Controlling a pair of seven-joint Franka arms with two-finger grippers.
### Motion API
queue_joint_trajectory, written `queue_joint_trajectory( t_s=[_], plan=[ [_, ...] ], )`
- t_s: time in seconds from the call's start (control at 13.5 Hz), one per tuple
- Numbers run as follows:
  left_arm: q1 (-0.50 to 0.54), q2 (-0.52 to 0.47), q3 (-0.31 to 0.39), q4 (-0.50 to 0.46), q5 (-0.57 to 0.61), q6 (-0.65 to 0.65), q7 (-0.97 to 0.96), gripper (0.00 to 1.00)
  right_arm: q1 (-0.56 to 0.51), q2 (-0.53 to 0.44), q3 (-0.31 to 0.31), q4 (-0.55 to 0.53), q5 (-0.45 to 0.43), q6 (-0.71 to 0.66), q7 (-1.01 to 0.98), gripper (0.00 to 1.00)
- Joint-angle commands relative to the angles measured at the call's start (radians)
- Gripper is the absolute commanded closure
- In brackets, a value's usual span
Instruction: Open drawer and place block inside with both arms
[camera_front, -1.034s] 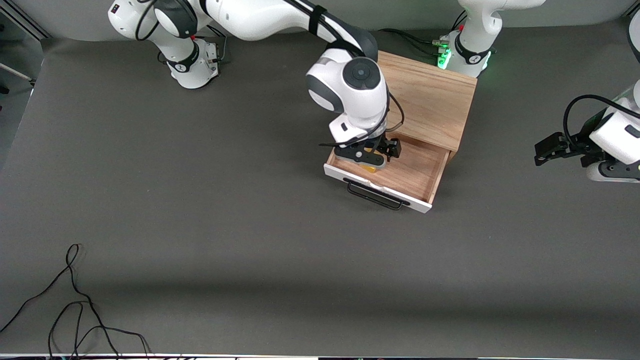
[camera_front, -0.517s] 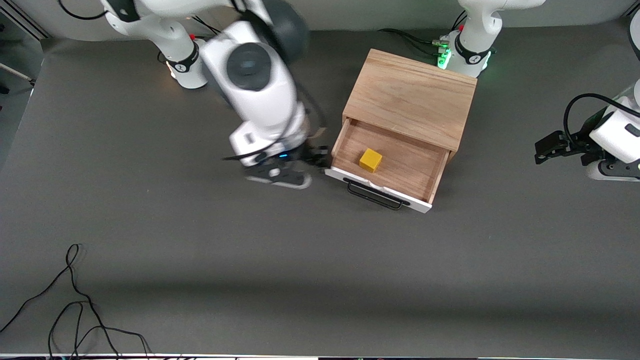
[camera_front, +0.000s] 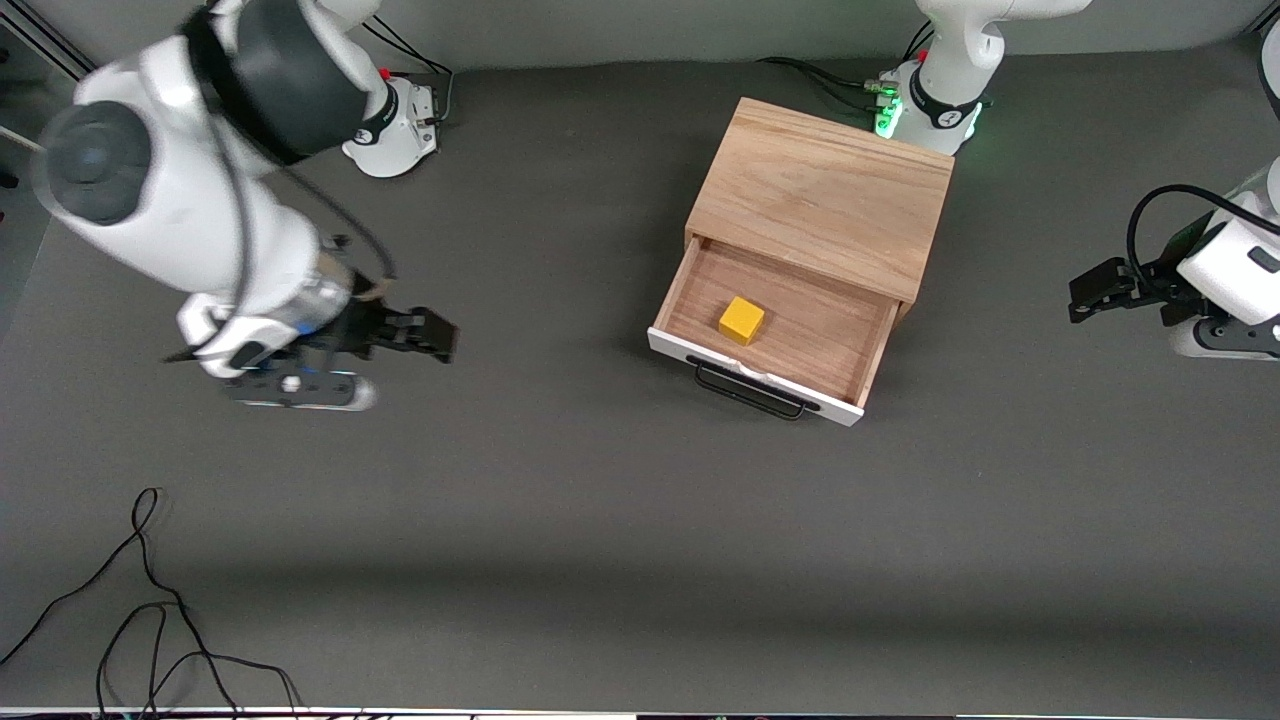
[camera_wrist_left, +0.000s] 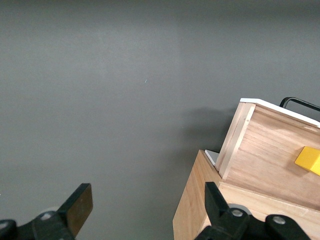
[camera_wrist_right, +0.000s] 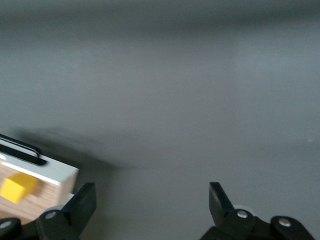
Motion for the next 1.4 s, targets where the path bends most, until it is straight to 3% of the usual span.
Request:
queue_joint_trajectory(
  t_s=[0.0, 0.15, 0.44, 1.11, 1.33],
  plan=[
    [-0.002, -0.011, 0.005, -0.002, 0.013, -0.019, 0.017, 0.0, -0.046, -0.119, -0.07, -0.169, 0.006, 0.018, -0.189, 0.0],
    [0.001, -0.005, 0.007, -0.002, 0.013, -0.014, 0.017, 0.0, -0.043, -0.155, -0.13, -0.209, 0.001, 0.018, -0.222, 0.0],
    [-0.001, -0.005, 0.007, 0.003, 0.013, -0.018, 0.017, 0.0, -0.044, -0.159, -0.19, -0.223, -0.02, 0.023, -0.293, 0.0],
    [-0.004, -0.003, 0.007, 0.007, 0.013, -0.019, 0.017, 0.0, -0.047, -0.131, -0.183, -0.214, -0.071, 0.067, -0.35, 0.0],
    [-0.004, -0.003, 0.007, 0.007, 0.013, -0.019, 0.017, 0.0, -0.139, -0.12, -0.111, -0.206, -0.068, 0.074, -0.351, 0.0]
  ],
)
